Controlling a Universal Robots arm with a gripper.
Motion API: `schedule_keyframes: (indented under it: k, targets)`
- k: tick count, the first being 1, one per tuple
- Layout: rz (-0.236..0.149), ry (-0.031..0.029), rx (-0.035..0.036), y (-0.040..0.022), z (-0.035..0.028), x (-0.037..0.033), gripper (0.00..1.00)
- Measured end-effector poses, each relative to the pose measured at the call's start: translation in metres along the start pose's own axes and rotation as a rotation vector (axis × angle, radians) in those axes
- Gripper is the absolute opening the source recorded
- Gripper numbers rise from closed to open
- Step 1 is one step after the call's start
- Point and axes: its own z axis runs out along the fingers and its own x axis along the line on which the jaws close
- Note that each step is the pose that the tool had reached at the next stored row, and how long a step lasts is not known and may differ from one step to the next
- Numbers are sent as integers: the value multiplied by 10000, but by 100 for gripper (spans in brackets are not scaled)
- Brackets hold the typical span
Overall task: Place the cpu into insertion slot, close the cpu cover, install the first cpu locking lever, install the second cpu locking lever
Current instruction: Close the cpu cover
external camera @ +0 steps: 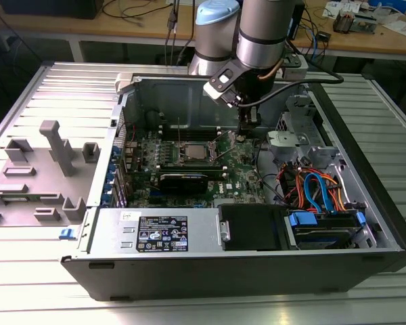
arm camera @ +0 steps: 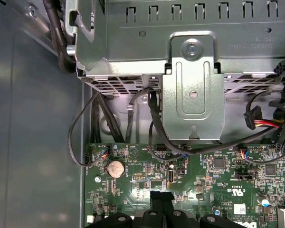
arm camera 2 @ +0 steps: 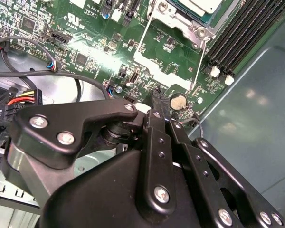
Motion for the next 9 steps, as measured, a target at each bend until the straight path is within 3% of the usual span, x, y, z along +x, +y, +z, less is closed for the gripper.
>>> schedule_keyframes:
  k: [9]
  targets:
    - [0,0,0,2,0,0,11]
